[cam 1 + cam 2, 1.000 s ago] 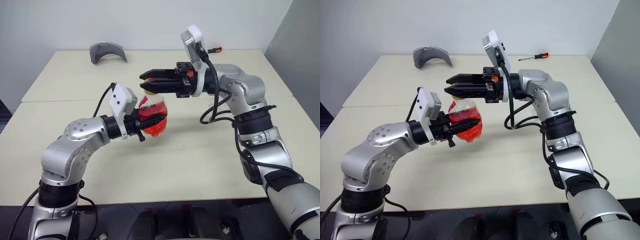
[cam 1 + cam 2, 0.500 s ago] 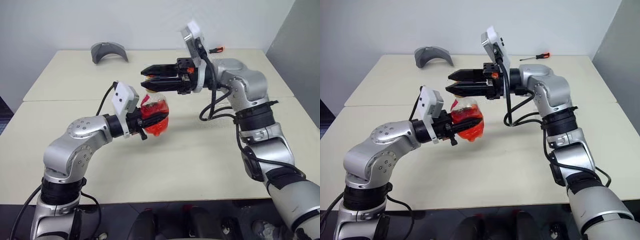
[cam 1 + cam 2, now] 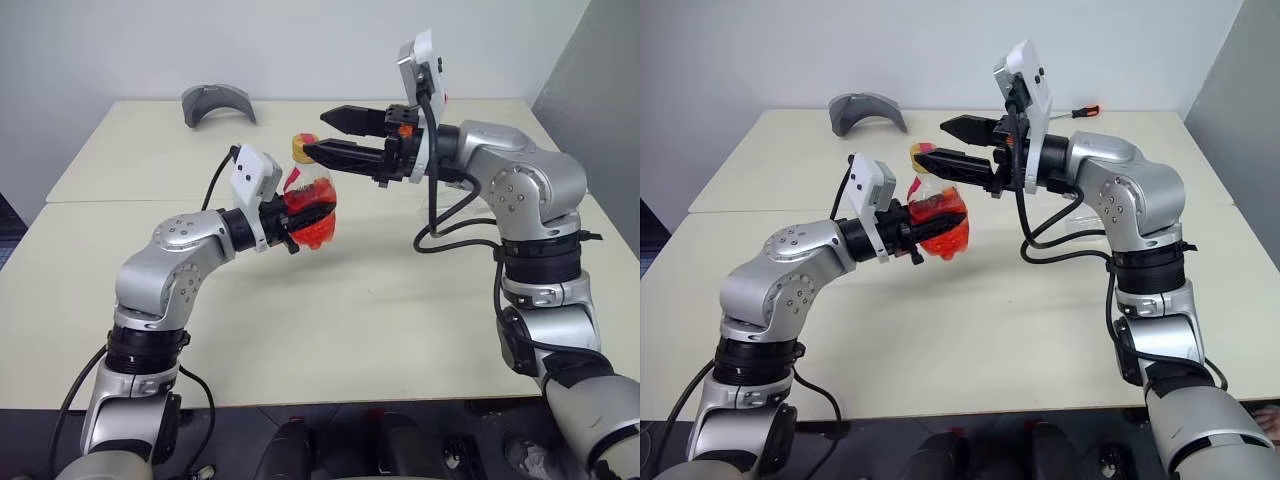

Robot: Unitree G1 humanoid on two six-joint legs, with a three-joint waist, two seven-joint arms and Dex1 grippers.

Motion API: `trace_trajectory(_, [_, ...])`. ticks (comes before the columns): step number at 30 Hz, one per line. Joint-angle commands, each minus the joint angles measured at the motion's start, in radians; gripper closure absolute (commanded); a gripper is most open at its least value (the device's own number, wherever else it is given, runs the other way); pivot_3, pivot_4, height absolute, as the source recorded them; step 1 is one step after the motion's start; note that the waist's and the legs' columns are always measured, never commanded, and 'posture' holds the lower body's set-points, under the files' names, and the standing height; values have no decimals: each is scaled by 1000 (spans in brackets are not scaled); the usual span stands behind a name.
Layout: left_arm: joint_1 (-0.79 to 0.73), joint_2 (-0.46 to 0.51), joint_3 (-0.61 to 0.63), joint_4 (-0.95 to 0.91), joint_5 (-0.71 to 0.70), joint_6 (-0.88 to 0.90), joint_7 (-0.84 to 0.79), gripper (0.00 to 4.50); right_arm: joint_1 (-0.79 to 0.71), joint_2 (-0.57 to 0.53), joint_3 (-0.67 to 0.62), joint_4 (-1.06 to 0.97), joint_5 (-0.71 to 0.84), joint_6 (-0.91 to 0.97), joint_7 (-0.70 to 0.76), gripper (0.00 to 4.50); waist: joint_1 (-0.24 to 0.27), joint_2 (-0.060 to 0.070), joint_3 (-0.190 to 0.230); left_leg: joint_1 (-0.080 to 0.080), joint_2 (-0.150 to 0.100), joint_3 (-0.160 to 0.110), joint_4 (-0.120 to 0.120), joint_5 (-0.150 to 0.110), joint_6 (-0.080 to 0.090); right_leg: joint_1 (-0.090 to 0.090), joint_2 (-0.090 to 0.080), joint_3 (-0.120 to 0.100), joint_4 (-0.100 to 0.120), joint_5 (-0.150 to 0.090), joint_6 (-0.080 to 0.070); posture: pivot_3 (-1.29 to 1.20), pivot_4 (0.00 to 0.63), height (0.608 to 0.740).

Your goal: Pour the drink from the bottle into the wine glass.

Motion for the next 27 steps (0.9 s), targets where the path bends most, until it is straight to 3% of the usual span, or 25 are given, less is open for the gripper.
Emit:
trace_trajectory(1, [-49,-14,-4,6,18,-57,-8,3350,-10,16,-1,-32,-16,-37,-55,556,0,0,0,0,0,0,0,0,0,0,0,0,0,0,0,0,150,740])
trace_trajectory(15, [-49,-42,-11,7,33,-78,-20,3350,-39,96,15,52,-82,-136,-168,556,-1,0,0,0,0,0,0,0,0,0,0,0,0,0,0,0,150,740])
trace_trajectory(27, [-25,-21,12,-24,18,-62,-16,3352,55,-117,-16,-10,-76,-99,-95,556,3,0,0,0,0,0,0,0,0,0,0,0,0,0,0,0,150,740])
